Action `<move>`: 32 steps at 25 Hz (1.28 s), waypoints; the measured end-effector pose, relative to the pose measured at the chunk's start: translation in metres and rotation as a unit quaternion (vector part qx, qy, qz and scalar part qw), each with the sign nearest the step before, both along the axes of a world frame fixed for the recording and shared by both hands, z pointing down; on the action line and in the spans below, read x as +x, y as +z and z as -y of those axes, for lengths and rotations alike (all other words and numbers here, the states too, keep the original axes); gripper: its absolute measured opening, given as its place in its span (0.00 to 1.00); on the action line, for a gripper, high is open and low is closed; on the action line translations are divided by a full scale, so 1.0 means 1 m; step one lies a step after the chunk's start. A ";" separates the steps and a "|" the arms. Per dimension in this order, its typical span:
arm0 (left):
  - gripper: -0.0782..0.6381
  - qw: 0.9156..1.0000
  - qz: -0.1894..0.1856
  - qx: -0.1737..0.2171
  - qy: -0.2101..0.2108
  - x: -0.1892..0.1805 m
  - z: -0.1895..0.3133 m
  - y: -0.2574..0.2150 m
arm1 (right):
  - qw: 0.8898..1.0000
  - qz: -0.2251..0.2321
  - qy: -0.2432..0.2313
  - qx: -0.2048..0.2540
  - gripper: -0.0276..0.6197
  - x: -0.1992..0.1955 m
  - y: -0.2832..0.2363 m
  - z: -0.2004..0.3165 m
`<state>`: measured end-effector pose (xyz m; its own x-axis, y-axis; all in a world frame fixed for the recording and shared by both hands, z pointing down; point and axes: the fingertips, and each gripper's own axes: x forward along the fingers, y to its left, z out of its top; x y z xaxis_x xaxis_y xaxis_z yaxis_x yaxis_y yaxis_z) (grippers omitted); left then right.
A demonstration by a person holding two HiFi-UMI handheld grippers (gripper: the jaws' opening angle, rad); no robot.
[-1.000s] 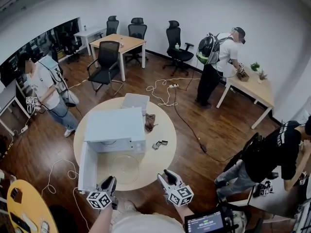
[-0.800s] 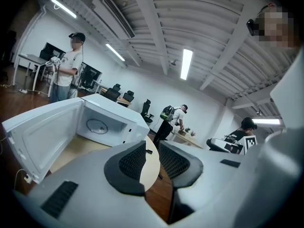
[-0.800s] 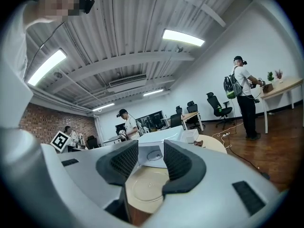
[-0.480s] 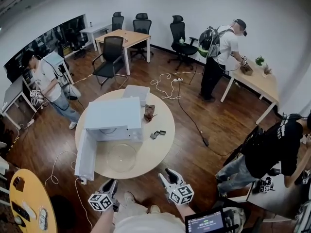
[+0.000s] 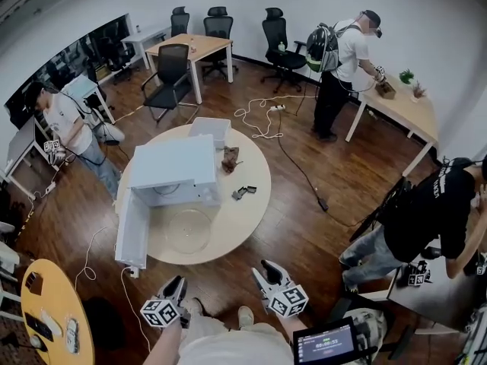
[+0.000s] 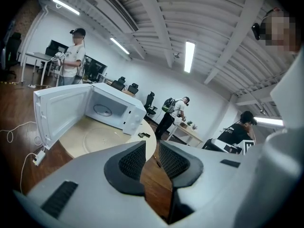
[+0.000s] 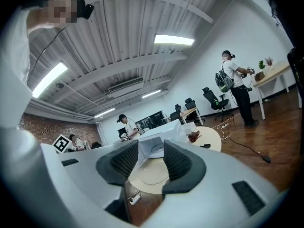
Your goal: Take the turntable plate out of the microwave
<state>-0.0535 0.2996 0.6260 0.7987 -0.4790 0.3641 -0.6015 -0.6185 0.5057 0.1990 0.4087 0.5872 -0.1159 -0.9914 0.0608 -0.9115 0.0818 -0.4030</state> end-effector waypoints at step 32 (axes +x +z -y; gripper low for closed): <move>0.24 0.998 -0.014 -0.059 0.030 -0.134 0.063 0.040 | 0.993 -0.024 0.061 -0.094 0.26 -0.130 0.030 0.053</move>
